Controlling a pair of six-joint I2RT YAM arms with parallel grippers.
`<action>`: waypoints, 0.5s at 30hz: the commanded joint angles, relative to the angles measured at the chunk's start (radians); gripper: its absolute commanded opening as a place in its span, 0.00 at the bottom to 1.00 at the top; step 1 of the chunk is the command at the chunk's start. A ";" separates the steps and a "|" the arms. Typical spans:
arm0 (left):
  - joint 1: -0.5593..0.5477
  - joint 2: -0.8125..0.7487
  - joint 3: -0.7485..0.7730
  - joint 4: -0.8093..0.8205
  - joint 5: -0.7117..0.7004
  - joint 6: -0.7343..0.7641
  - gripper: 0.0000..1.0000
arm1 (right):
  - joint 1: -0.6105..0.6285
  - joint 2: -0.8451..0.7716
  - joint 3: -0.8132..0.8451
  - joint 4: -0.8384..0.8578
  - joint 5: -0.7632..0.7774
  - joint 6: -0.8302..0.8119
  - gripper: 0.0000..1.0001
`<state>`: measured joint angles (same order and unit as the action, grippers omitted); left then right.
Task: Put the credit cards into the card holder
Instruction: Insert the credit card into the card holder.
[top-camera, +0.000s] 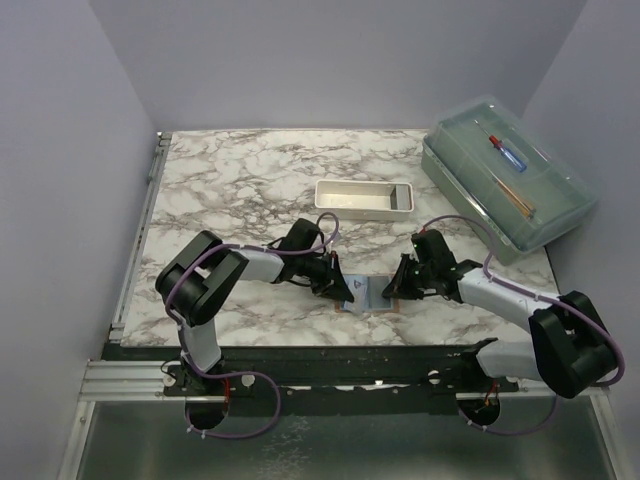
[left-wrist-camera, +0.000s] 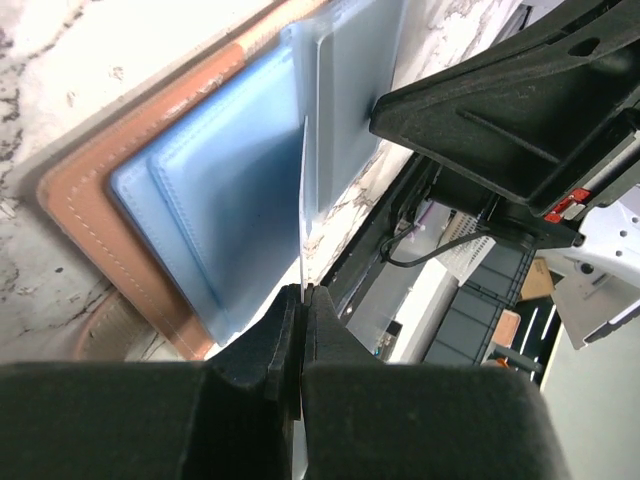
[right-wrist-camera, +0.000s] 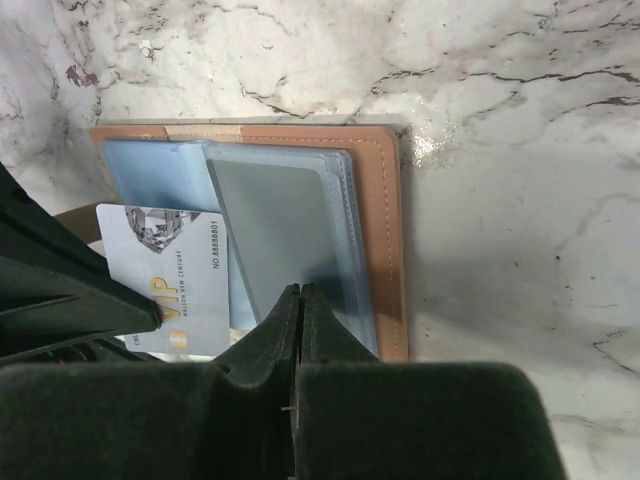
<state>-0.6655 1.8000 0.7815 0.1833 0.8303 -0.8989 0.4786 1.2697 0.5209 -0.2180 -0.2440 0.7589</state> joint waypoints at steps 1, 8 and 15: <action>-0.006 0.026 0.027 -0.007 0.013 0.021 0.00 | 0.002 0.024 0.015 -0.044 0.063 0.010 0.00; -0.007 0.023 0.021 0.016 0.016 0.018 0.00 | 0.002 0.038 0.014 -0.032 0.058 0.011 0.00; -0.011 -0.073 -0.003 0.013 -0.039 0.009 0.00 | 0.002 0.044 0.014 -0.031 0.058 0.012 0.00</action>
<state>-0.6682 1.8004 0.7879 0.1841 0.8207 -0.8936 0.4782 1.2907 0.5274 -0.2230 -0.2287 0.7700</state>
